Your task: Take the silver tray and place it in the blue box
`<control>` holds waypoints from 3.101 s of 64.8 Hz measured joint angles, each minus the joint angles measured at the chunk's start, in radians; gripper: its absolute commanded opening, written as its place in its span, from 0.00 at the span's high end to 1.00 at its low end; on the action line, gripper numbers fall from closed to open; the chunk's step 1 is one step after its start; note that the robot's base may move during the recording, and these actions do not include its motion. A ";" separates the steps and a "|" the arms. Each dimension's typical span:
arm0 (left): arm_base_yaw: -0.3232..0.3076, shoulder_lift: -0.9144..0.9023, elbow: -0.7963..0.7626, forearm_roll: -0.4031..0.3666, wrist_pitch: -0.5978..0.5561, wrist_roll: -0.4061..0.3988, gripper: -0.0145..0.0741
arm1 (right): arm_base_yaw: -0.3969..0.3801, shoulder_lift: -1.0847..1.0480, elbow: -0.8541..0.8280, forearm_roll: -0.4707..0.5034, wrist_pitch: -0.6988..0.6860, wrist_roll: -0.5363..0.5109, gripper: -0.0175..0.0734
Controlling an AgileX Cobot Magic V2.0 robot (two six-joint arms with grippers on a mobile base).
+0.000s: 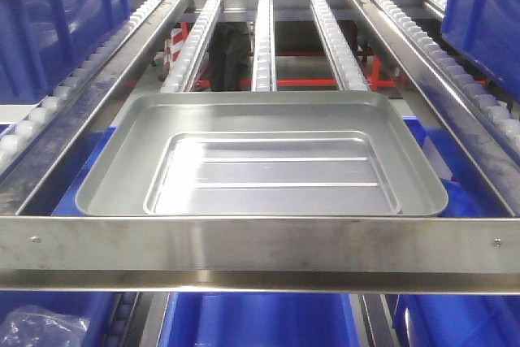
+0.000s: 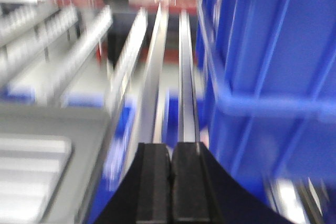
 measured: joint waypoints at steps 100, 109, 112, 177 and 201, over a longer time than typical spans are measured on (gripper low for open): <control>-0.546 1.710 -0.877 0.331 0.127 -0.619 0.90 | 0.400 1.580 -0.878 -0.032 0.298 0.413 0.66; -0.547 1.733 -0.913 0.295 0.147 -0.606 0.66 | 0.400 1.598 -0.895 -0.032 0.325 0.413 0.37; -0.548 1.737 -0.923 0.291 0.152 -0.597 0.59 | 0.400 1.598 -0.895 -0.032 0.330 0.413 0.32; -0.526 1.806 -0.939 0.297 0.167 -0.593 0.61 | 0.400 1.667 -0.897 -0.006 0.294 0.413 0.31; -0.526 1.806 -0.939 0.297 0.167 -0.593 0.61 | 0.400 1.685 -0.900 -0.005 0.286 0.415 0.39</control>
